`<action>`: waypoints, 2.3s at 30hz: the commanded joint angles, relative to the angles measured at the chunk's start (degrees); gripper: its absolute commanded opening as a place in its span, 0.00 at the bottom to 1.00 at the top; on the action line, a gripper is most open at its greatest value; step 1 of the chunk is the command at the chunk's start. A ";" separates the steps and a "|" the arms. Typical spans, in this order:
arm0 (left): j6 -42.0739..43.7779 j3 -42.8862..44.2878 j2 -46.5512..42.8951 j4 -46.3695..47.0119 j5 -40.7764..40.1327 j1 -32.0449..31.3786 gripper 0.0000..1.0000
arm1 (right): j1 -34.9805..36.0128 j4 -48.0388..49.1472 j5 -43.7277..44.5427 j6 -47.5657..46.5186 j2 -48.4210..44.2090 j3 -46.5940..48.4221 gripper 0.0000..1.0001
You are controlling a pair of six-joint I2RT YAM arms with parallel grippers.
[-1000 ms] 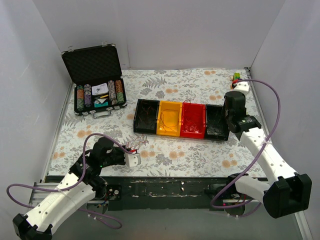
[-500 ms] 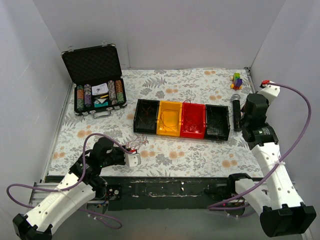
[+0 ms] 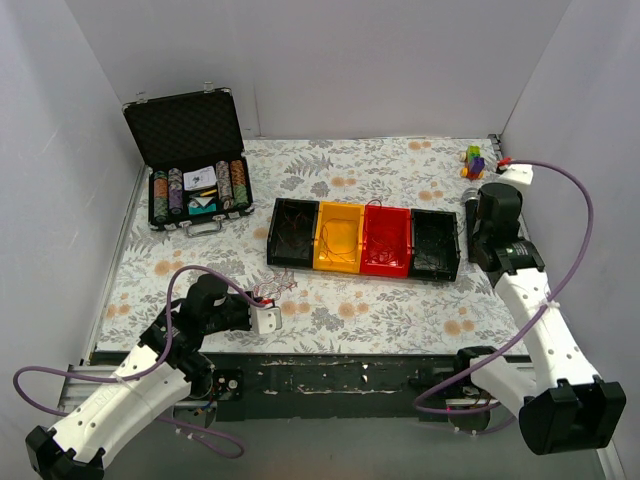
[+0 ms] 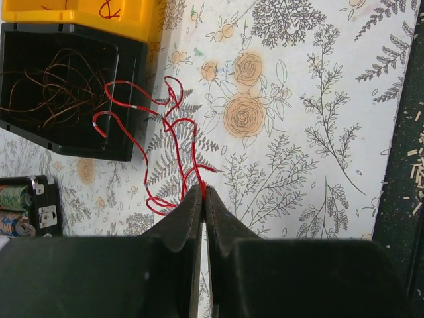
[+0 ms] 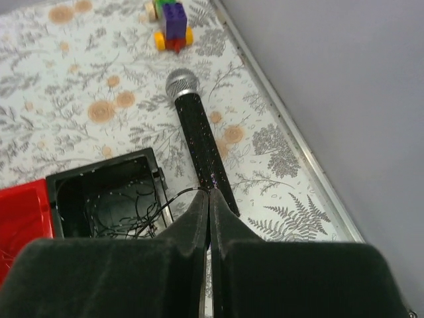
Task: Untangle the cables
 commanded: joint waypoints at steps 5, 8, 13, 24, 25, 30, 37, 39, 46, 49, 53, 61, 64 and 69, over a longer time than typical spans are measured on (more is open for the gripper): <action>-1.60 1.26 -0.28 0.35 1.35 0.39 0.00 | -0.19 3.83 -8.30 -2.31 6.47 -1.21 0.01; -3.53 2.31 0.07 2.01 2.23 0.30 0.00 | -0.19 4.19 -11.64 -2.40 10.68 -0.42 0.01; -6.87 5.03 1.12 5.70 4.51 0.30 0.00 | -0.19 4.54 -14.28 -0.56 17.80 1.69 0.01; -16.70 11.36 12.88 23.36 10.67 0.30 0.00 | -0.10 4.36 -17.88 3.23 25.64 3.36 0.18; -18.02 11.98 15.42 25.20 10.67 0.21 0.00 | -0.10 4.19 -17.97 3.31 25.46 3.80 0.25; -25.75 17.68 30.01 32.77 9.18 0.21 0.00 | -0.10 3.21 -18.15 4.72 21.08 5.30 0.57; -36.75 30.17 47.78 31.82 3.11 0.21 0.00 | -0.10 2.43 -17.97 5.60 13.17 6.09 0.68; -37.54 30.88 49.72 31.90 3.03 -0.13 0.00 | -0.10 1.73 -18.50 5.42 12.19 6.44 0.70; -36.49 36.49 58.59 22.51 -2.86 -2.42 0.00 | -0.10 1.28 -17.53 6.04 9.30 6.53 0.72; -36.41 38.87 61.06 21.62 -3.04 -2.86 0.00 | -0.19 2.60 -17.80 6.57 6.75 5.91 0.72; -37.81 43.08 66.33 20.57 -4.88 -2.95 0.00 | -0.10 2.25 -17.36 6.48 5.69 6.09 0.72; -39.66 50.03 75.55 21.09 -4.62 -2.86 0.01 | -0.19 3.74 -20.60 6.30 3.14 3.72 0.72; -39.40 53.01 80.30 19.52 -5.85 -3.04 0.15 | -0.19 4.80 -25.96 6.39 3.22 2.31 0.72; -42.38 58.30 84.71 15.47 -5.77 -2.95 0.46 | 2.09 8.13 -32.29 6.66 3.23 -2.60 0.73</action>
